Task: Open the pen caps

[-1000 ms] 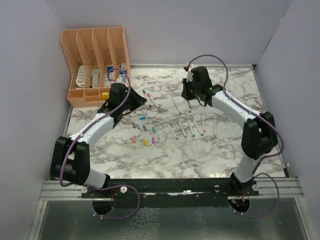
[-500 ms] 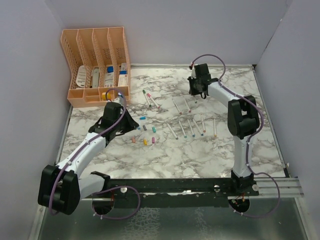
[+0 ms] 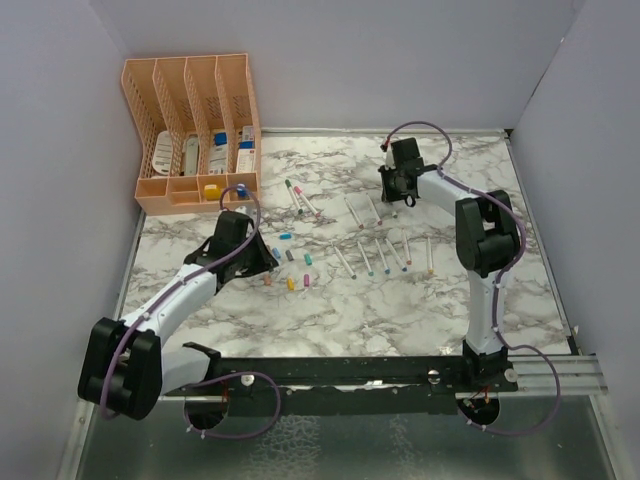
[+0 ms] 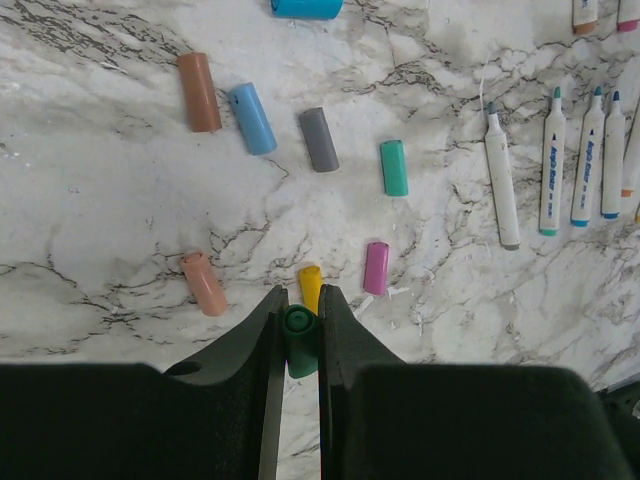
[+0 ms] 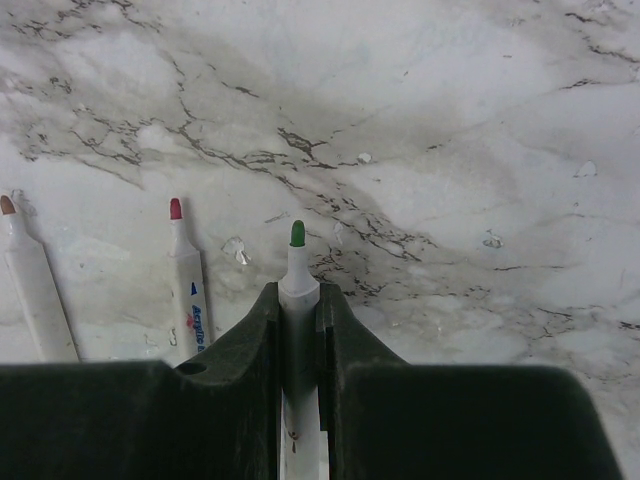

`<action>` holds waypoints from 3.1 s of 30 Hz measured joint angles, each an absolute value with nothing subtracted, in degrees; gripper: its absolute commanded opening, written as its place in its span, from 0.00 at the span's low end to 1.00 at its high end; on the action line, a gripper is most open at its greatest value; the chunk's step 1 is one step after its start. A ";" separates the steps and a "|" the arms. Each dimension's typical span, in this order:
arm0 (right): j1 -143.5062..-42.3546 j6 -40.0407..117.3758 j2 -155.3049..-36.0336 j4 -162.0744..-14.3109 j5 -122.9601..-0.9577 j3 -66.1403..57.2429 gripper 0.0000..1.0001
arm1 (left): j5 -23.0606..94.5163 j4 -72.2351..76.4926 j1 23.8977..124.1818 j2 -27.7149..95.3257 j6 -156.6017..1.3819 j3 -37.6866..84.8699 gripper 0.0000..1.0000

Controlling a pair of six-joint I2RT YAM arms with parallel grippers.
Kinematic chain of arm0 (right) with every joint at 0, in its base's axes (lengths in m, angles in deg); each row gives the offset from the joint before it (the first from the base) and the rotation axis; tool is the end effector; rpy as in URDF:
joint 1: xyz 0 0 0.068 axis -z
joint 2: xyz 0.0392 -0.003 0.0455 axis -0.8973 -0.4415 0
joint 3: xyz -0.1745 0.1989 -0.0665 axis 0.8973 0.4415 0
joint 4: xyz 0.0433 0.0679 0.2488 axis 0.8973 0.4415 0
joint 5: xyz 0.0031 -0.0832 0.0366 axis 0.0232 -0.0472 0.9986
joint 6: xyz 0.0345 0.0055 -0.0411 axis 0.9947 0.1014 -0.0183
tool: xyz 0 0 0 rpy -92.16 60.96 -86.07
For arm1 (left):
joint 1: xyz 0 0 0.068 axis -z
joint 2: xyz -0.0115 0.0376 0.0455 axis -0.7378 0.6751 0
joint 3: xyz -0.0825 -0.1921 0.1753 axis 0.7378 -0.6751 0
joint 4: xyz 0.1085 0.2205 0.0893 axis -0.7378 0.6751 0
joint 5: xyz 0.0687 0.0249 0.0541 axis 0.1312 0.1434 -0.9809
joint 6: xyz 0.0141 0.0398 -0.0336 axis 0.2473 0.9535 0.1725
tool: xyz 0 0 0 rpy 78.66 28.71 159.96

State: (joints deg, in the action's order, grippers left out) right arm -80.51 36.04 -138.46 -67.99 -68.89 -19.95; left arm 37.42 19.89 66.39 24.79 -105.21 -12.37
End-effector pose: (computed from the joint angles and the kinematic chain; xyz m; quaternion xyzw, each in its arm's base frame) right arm 0.4509 0.1358 0.1626 -0.1054 0.9439 0.0625 0.3066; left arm 0.2178 -0.0808 0.2058 -0.1308 0.9144 -0.2519 0.2885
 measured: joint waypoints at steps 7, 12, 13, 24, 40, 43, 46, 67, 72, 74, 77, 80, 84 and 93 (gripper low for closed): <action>-80.51 36.19 -138.46 -69.63 -68.36 -18.40 0.09 | 36.81 19.50 67.92 30.41 -104.92 -9.27 0.00; -80.51 36.61 -138.46 -70.92 -67.91 -17.87 0.30 | 35.98 18.34 68.86 36.26 -104.47 -3.08 0.00; -80.51 36.74 -138.46 -71.20 -67.77 -17.78 0.34 | 35.72 18.01 69.21 37.71 -104.33 -1.53 0.00; -80.56 37.57 -138.00 -72.97 -66.94 -16.91 0.48 | 34.01 15.37 73.15 53.79 -102.61 10.60 0.00; -81.13 35.51 -128.69 -71.88 -61.04 -17.41 0.63 | 31.85 15.11 73.82 60.96 -101.45 11.85 0.37; -83.22 34.73 -128.30 -71.66 -60.72 -19.62 0.67 | 31.48 14.98 73.80 60.96 -101.27 11.82 0.45; -87.07 34.09 -128.39 -70.61 -60.72 -21.76 0.68 | 31.24 14.65 73.82 60.94 -101.32 11.82 0.48; -99.07 30.86 -145.65 -63.90 -65.87 -38.88 0.73 | 26.89 12.72 72.66 13.97 -104.90 -7.50 0.99; -100.10 29.87 -146.72 -62.88 -67.10 -38.88 0.68 | 25.05 14.89 72.34 7.81 -106.63 -11.13 0.99; -100.36 29.66 -146.77 -62.79 -67.18 -38.85 0.66 | 24.07 15.76 72.27 6.52 -106.96 -11.48 0.99; -100.69 29.42 -146.83 -62.81 -67.21 -38.85 0.63 | 23.04 16.40 72.16 6.17 -107.31 -11.48 0.99; -100.95 29.24 -147.29 -62.83 -67.23 -38.85 0.60 | 22.43 16.92 71.90 6.17 -107.50 -11.48 0.99; -101.01 29.07 -148.74 -62.81 -67.23 -38.88 0.57 | 21.62 17.66 71.75 6.17 -107.61 -11.48 0.99; -101.32 28.96 -150.62 -63.07 -67.25 -39.03 0.51 | 20.40 18.93 71.48 5.91 -107.72 -11.48 0.99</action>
